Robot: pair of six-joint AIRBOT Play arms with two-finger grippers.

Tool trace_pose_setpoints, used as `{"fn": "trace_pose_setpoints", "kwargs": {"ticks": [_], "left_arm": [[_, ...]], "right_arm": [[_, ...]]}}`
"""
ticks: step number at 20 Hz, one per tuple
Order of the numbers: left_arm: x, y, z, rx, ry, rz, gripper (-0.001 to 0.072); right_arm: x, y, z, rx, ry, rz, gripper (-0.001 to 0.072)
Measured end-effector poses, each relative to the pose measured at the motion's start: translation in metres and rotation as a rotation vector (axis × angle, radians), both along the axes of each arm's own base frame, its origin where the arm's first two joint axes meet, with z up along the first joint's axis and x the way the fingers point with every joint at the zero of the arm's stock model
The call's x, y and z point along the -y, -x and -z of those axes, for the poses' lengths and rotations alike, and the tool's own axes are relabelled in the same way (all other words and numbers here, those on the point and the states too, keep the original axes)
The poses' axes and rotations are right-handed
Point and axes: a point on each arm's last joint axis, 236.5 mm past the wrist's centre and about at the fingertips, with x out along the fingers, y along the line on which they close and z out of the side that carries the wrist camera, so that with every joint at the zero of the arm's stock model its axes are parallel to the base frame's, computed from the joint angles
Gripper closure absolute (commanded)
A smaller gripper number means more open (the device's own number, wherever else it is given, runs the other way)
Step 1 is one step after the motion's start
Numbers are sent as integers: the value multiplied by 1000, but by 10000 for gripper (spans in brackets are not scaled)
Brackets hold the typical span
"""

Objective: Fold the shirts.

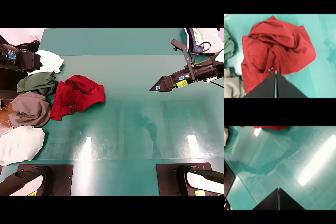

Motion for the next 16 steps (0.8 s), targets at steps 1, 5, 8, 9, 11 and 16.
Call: {"fn": "trace_pose_setpoints", "kwargs": {"ticks": [1,5,8,9,11,16], "left_arm": [[0,0,0,0,0,0,681],[0,0,0,0,0,0,682],[0,0,0,0,0,0,681],[0,0,0,0,0,0,681],[0,0,0,0,0,0,682],[1,-7,-7,42,10,-5,682]], "right_arm": [[0,0,0,0,0,0,696],[0,0,0,0,0,0,695],[0,0,0,0,0,0,696],[0,0,0,0,0,0,695],[0,0,0,0,0,0,696],[0,0,0,0,0,0,695]]}}
